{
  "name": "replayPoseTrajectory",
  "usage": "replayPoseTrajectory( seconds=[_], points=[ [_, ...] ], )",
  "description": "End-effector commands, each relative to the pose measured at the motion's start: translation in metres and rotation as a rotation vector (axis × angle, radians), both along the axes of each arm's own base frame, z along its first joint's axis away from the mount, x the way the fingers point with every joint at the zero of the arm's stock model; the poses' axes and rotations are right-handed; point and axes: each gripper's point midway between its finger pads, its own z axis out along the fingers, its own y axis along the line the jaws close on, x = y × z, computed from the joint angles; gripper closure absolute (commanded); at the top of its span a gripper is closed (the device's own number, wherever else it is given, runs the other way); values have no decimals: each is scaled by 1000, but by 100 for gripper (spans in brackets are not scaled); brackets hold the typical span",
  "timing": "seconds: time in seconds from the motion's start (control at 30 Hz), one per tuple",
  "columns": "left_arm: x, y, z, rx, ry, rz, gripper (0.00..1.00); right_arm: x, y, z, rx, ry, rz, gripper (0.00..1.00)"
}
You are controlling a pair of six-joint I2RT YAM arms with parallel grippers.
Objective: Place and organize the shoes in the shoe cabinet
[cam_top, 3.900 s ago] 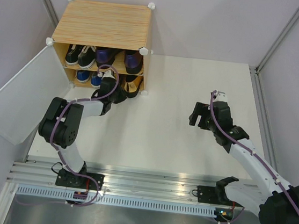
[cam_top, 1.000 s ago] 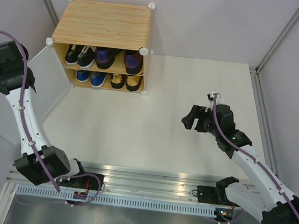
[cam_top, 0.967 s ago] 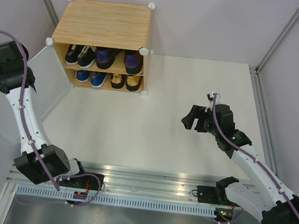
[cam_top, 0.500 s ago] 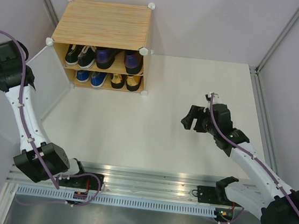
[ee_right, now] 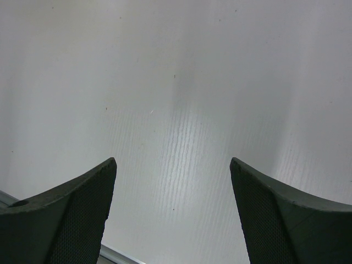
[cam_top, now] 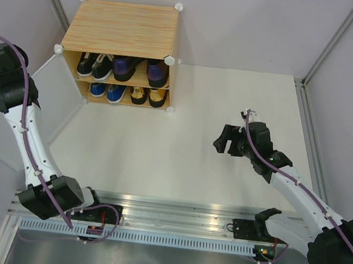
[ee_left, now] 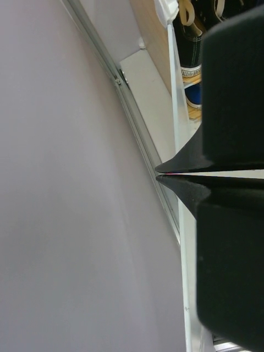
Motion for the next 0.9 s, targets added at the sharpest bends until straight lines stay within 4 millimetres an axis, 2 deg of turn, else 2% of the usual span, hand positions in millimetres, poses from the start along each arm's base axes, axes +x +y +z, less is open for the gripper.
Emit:
replayPoseTrajectory(
  seconds=[0.0,0.07,0.33,0.53,0.67,0.7,0.77,0.8,0.87],
  points=[
    [0,13,-12,15,25,52,98,6,3,5,4,-24,-5,13],
    [-1,17,-25,7,59,74,98,6,3,4,2,-21,-4,13],
    [4,22,-42,-26,84,74,98,5,3,4,-7,-27,-5,13],
    [9,14,-60,-75,82,40,98,4,2,6,-8,-33,-7,13],
    [10,-1,-68,-116,56,-19,98,4,2,7,-5,-37,-9,13],
    [13,-8,-74,-141,55,-59,98,5,2,8,-5,-40,-10,13],
    [11,-19,-74,-155,37,-97,98,5,1,9,-6,-45,-11,13],
    [14,-28,-82,-182,35,-146,98,5,1,10,-4,-48,-12,13],
    [13,-43,-79,-196,11,-206,98,5,1,13,-2,-55,-13,13]
  ],
)
